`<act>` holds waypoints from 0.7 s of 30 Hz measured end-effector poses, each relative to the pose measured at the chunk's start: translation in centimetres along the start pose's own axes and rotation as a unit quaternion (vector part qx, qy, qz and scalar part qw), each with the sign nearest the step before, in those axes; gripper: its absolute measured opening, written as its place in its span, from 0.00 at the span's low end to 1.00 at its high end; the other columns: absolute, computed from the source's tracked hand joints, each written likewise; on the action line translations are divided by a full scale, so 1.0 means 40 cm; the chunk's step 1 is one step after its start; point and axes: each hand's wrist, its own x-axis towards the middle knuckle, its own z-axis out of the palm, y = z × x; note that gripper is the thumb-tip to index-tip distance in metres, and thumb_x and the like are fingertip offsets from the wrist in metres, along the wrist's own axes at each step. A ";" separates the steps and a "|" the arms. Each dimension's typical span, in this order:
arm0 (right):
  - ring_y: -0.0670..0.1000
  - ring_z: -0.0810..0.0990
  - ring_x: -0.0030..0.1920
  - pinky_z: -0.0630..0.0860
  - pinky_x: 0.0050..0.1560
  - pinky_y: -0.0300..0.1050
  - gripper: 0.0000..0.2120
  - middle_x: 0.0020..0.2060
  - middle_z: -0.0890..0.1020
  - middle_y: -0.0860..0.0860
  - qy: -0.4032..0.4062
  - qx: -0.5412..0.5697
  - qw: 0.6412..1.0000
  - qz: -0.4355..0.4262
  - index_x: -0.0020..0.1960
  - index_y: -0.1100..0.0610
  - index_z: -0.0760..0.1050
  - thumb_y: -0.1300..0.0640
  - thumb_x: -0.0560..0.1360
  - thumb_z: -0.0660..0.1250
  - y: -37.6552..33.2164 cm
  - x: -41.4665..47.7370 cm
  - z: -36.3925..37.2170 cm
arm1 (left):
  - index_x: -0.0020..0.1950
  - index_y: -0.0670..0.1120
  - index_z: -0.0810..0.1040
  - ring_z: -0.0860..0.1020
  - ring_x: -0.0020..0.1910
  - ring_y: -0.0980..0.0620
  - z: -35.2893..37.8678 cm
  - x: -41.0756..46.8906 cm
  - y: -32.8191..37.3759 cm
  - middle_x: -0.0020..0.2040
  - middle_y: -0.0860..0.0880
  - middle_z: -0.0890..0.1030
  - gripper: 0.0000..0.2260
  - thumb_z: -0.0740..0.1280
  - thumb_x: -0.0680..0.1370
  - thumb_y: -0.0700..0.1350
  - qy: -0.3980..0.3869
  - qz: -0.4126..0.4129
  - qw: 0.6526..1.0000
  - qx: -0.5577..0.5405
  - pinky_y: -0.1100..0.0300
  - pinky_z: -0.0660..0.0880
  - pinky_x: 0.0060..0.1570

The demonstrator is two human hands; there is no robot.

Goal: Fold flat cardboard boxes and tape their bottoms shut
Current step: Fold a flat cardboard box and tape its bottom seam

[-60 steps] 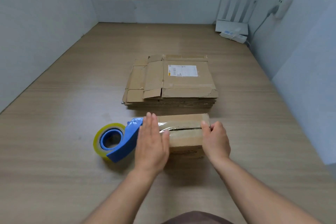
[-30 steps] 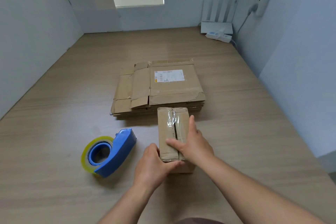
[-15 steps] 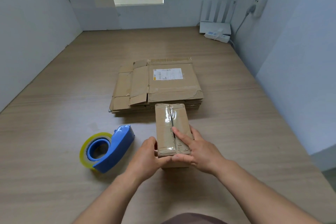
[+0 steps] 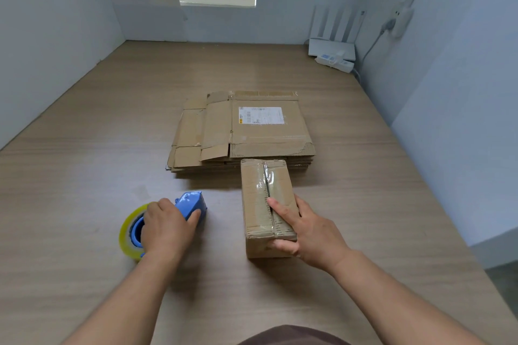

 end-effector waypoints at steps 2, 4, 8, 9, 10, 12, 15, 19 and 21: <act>0.50 0.64 0.71 0.71 0.62 0.48 0.40 0.76 0.48 0.45 0.002 0.006 1.000 0.005 0.64 0.23 0.31 0.29 0.69 0.61 0.001 -0.001 0.000 | 0.62 0.34 0.67 0.73 0.57 0.38 0.003 0.001 0.005 0.59 0.36 0.72 0.35 0.68 0.72 0.63 0.002 -0.045 0.999 -0.014 0.48 0.73 0.54; 0.50 0.61 0.72 0.71 0.63 0.49 0.40 0.75 0.46 0.43 0.003 0.007 1.000 0.004 0.68 0.24 0.35 0.29 0.69 0.61 0.003 0.000 0.000 | 0.62 0.35 0.66 0.76 0.55 0.39 0.016 -0.008 0.002 0.58 0.37 0.75 0.39 0.67 0.70 0.67 -0.015 -0.072 0.997 0.004 0.49 0.74 0.49; 0.50 0.59 0.73 0.71 0.64 0.51 0.39 0.75 0.45 0.44 0.003 0.002 1.000 0.008 0.70 0.26 0.40 0.29 0.69 0.62 0.004 -0.003 -0.001 | 0.61 0.39 0.65 0.79 0.51 0.42 0.023 0.000 -0.008 0.51 0.42 0.80 0.37 0.67 0.69 0.68 -0.078 -0.099 0.992 0.020 0.52 0.72 0.48; 0.50 0.58 0.73 0.70 0.64 0.51 0.39 0.75 0.45 0.44 0.003 0.000 1.000 0.010 0.70 0.26 0.40 0.29 0.69 0.62 0.003 -0.003 -0.002 | 0.60 0.40 0.67 0.79 0.50 0.43 0.017 0.006 -0.009 0.50 0.43 0.80 0.35 0.68 0.69 0.67 -0.091 -0.106 0.990 0.019 0.53 0.72 0.48; 0.50 0.56 0.74 0.69 0.65 0.52 0.39 0.76 0.44 0.44 0.002 -0.002 1.000 0.013 0.69 0.25 0.40 0.28 0.68 0.62 0.002 -0.002 -0.005 | 0.59 0.41 0.70 0.78 0.48 0.44 0.009 0.012 -0.011 0.48 0.44 0.80 0.31 0.69 0.70 0.65 -0.103 -0.108 0.989 0.020 0.55 0.72 0.46; 0.51 0.51 0.75 0.63 0.69 0.52 0.39 0.76 0.41 0.47 -0.005 0.001 1.000 0.023 0.70 0.25 0.41 0.26 0.66 0.60 -0.002 0.000 -0.010 | 0.54 0.45 0.75 0.77 0.43 0.47 -0.007 0.018 -0.021 0.44 0.48 0.78 0.23 0.70 0.71 0.62 -0.124 -0.088 0.988 0.012 0.58 0.70 0.40; 0.50 0.46 0.76 0.51 0.74 0.50 0.37 0.77 0.40 0.49 -0.005 0.048 0.998 0.039 0.71 0.27 0.48 0.25 0.66 0.58 -0.013 0.007 -0.032 | 0.46 0.48 0.76 0.78 0.39 0.49 -0.040 0.013 -0.041 0.40 0.49 0.78 0.17 0.71 0.69 0.60 -0.143 -0.022 0.986 -0.083 0.58 0.71 0.35; 0.49 0.47 0.76 0.47 0.74 0.48 0.30 0.78 0.46 0.50 0.057 0.157 0.985 0.040 0.74 0.36 0.56 0.33 0.74 0.58 -0.035 0.009 -0.076 | 0.46 0.53 0.77 0.81 0.40 0.50 -0.134 -0.029 -0.026 0.42 0.50 0.82 0.19 0.74 0.62 0.60 -0.211 0.037 0.921 -0.325 0.58 0.76 0.36; 0.48 0.52 0.75 0.51 0.75 0.49 0.28 0.76 0.55 0.50 0.108 0.186 0.976 0.025 0.75 0.44 0.60 0.39 0.76 0.59 -0.055 0.008 -0.103 | 0.48 0.52 0.79 0.82 0.39 0.53 -0.188 -0.054 -0.012 0.42 0.51 0.84 0.22 0.75 0.60 0.62 -0.254 0.089 0.892 -0.365 0.62 0.76 0.35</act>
